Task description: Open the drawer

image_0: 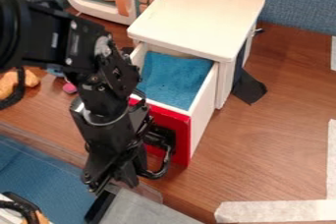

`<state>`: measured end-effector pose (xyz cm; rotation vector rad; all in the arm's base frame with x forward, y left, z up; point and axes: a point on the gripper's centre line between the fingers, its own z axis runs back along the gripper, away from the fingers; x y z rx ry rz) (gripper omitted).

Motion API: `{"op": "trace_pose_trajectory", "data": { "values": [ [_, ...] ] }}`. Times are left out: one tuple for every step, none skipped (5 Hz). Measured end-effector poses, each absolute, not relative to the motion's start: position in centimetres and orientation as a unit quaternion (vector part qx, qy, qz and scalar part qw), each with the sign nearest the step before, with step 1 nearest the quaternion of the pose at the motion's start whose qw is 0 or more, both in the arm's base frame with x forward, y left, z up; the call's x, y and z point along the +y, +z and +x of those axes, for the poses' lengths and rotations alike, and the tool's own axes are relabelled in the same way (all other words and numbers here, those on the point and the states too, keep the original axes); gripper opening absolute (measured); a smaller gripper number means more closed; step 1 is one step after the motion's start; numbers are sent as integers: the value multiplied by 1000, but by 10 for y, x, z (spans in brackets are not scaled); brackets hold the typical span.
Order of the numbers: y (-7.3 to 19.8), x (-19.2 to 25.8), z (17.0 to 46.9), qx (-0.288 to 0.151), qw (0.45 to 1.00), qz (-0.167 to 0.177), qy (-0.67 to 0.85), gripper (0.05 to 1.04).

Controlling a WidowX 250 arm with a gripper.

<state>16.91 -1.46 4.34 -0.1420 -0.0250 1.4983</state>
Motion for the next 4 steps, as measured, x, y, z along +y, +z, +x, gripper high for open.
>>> {"op": "trace_pose_trajectory", "data": {
  "values": [
    [44,-14,167,-9,744,-58,666,445],
    [56,-15,173,-34,768,-65,637,759],
    [69,-18,174,-52,779,-71,621,997],
    [88,-21,176,-74,797,-76,594,1007]
  ]
}}
